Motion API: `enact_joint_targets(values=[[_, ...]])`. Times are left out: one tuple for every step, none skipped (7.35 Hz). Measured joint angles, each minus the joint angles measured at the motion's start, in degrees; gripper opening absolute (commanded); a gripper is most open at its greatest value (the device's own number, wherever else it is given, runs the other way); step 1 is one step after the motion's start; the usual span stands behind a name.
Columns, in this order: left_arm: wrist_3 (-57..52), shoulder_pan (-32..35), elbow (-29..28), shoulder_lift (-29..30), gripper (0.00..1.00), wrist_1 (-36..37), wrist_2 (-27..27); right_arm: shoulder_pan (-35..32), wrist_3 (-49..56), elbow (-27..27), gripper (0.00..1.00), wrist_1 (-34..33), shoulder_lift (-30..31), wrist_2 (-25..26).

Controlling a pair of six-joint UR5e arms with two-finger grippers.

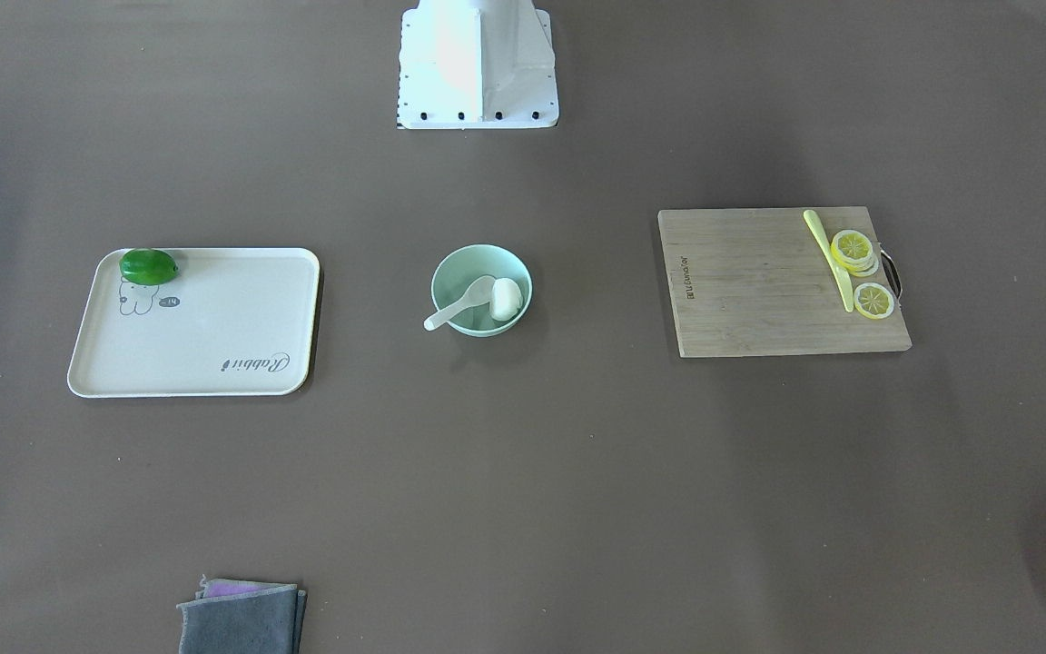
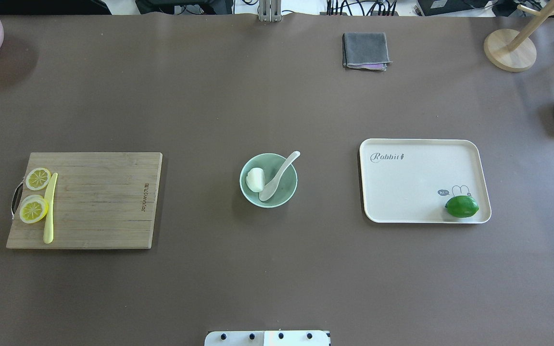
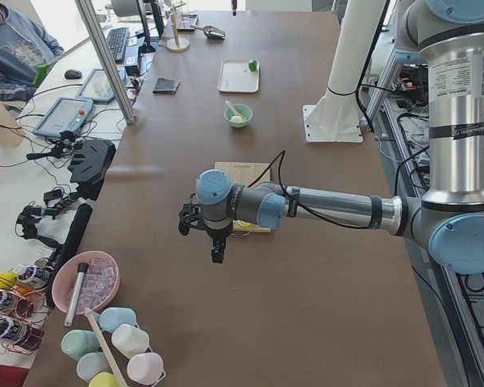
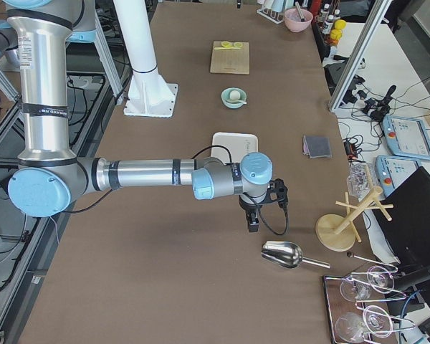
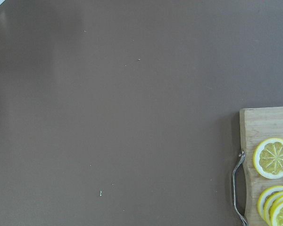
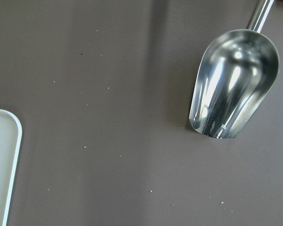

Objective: Put spoon and bun in bowl

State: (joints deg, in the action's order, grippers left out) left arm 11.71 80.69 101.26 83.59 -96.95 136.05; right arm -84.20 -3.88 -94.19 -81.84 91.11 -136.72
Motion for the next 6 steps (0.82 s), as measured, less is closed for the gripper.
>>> enact_joint_targets(values=[[0.04,0.00,0.31,0.15,0.98,-0.05,0.05,0.00,-0.04,0.11,1.00,0.02,0.07,0.23],[0.06,0.00,0.52,0.38,0.98,-0.07,0.10,0.00,-0.08,0.27,1.00,-0.10,0.09,0.29],[0.07,-0.01,0.72,0.59,0.98,-0.08,0.14,0.00,-0.12,0.40,1.00,-0.32,0.11,0.29],[0.07,-0.01,0.69,0.88,0.98,-0.07,0.16,0.00,-0.15,0.46,1.00,-0.48,0.17,0.32],[0.07,-0.01,0.50,1.25,0.98,-0.03,0.16,0.00,-0.15,0.48,1.00,-0.52,0.31,0.37],[0.07,-0.01,0.42,1.55,0.98,0.03,0.12,0.00,-0.16,0.45,1.00,-0.47,0.50,0.39]])
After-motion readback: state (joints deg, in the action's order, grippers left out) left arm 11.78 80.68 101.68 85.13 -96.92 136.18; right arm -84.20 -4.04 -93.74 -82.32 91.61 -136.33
